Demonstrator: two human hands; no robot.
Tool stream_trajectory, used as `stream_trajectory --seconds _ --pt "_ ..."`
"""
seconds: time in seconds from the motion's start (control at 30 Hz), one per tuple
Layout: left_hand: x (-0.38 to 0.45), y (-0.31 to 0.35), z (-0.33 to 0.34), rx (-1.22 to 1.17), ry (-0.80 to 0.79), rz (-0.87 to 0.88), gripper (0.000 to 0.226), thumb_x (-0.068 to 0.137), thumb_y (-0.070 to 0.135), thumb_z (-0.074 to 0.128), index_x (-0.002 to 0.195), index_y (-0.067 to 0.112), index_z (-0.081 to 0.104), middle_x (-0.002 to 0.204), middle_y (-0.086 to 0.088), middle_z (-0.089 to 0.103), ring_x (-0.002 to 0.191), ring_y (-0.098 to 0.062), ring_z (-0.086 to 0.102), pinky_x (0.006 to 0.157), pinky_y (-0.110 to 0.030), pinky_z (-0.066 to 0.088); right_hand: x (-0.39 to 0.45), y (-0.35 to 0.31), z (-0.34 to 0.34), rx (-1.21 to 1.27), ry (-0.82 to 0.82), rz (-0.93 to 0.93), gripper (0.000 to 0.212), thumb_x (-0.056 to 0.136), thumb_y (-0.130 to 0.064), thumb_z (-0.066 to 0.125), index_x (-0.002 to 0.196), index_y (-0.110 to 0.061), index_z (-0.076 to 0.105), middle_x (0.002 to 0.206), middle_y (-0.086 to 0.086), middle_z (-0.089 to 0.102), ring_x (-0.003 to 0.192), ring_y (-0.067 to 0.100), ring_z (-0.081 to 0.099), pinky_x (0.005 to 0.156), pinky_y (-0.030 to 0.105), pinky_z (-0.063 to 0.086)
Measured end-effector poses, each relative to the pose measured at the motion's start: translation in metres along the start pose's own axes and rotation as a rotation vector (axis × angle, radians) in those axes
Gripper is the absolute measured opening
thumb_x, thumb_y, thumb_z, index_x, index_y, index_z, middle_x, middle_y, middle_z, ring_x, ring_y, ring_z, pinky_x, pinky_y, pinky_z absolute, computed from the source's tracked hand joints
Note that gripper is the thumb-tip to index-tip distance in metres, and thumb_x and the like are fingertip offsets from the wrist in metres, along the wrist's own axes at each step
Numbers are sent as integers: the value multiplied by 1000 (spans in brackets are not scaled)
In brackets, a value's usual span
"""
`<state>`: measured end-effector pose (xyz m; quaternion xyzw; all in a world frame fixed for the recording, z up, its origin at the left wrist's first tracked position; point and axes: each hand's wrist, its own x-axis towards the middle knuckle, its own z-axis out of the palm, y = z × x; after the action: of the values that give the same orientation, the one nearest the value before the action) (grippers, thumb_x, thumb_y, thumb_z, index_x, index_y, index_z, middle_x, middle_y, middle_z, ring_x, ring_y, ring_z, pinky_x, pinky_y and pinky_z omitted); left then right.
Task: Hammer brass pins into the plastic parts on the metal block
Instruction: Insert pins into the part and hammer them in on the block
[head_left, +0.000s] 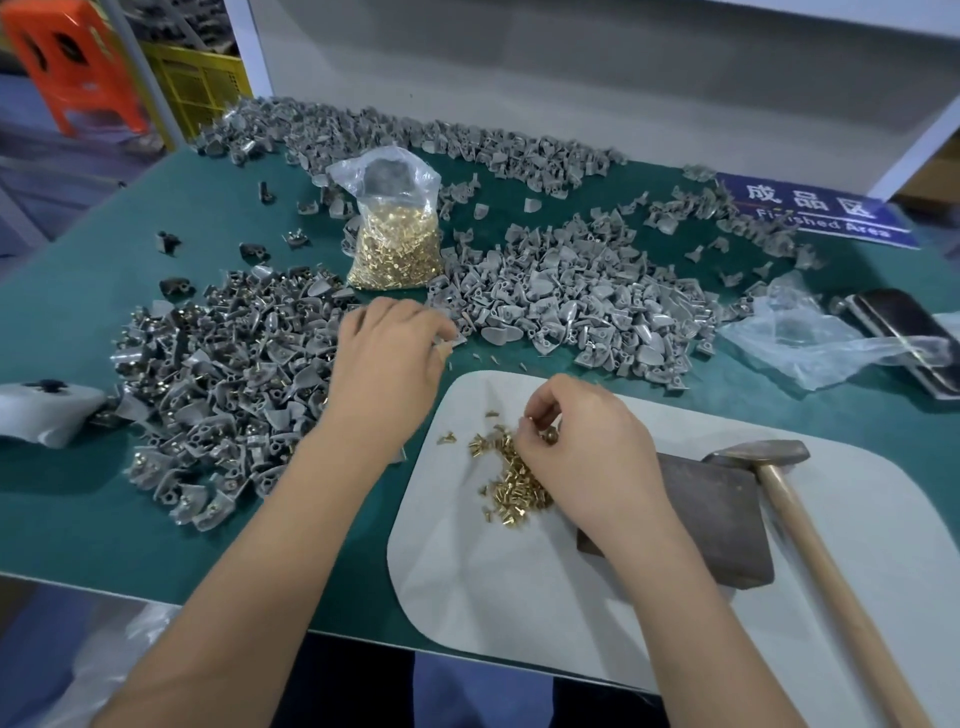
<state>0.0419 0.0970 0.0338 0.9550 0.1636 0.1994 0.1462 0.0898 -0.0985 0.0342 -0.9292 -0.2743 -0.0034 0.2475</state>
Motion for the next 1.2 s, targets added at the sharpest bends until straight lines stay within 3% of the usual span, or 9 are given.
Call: stream_trajectory --seconds 0.27,0.33,0.47,0.53,0.6,0.73,0.83,1.03,1.2 --pt "-42 -23 -15 -122 -234 187 15 84 43 76 96 34 77 128 13 60 138 -16 34 115 -38 18 2 3 3 29 11 47 20 86 -45 71 78 -31 60 74 -17 62 74 7 56 59 28 38" --pt "-44 -22 -14 -128 -234 170 12 84 43 77 95 37 78 130 15 59 140 -15 32 116 -36 16 3 2 2 42 10 58 22 85 -47 71 76 -31 60 70 -18 61 71 6 57 56 21 37" --pt "-40 -16 -10 -127 -229 169 7 82 39 80 88 37 78 128 15 60 138 -16 34 115 -38 16 2 1 1 22 16 84 28 85 -50 71 68 -34 54 65 -19 59 69 10 57 56 25 34" --pt "-41 -11 -8 -128 -221 167 7 83 39 79 88 34 78 127 15 60 136 -15 34 113 -36 17 2 1 1 32 24 96 31 84 -51 71 66 -35 52 62 -19 57 67 9 54 54 15 30" --pt "-41 -6 -5 -134 -213 176 10 83 40 79 88 32 78 124 15 61 133 -15 38 110 -35 20 2 0 0 53 40 109 31 84 -51 71 66 -35 53 63 -19 57 67 8 54 55 12 30" --pt "-44 1 -5 -73 -135 185 22 79 48 78 97 35 77 105 15 62 113 -18 48 100 -36 29 1 -1 -1 84 49 113 28 85 -50 71 69 -32 57 66 -17 61 70 9 58 58 26 35" --pt "-50 -2 -9 40 -134 102 42 76 54 77 113 36 71 105 14 60 113 -18 48 99 -39 31 1 1 -2 93 55 98 29 85 -50 71 67 -33 55 66 -18 60 68 5 56 55 19 34" --pt "-56 -11 -14 -14 -150 43 17 77 40 84 93 37 78 120 10 63 128 -22 41 107 -39 19 0 2 -3 124 51 96 27 85 -51 70 69 -33 57 65 -20 61 66 -4 55 55 16 34" --pt "-51 -2 -6 -10 -126 37 10 81 37 81 91 37 78 122 10 63 130 -21 40 110 -40 21 -1 1 -4 133 42 95 27 85 -50 71 68 -34 56 65 -19 60 65 -4 55 54 19 34"
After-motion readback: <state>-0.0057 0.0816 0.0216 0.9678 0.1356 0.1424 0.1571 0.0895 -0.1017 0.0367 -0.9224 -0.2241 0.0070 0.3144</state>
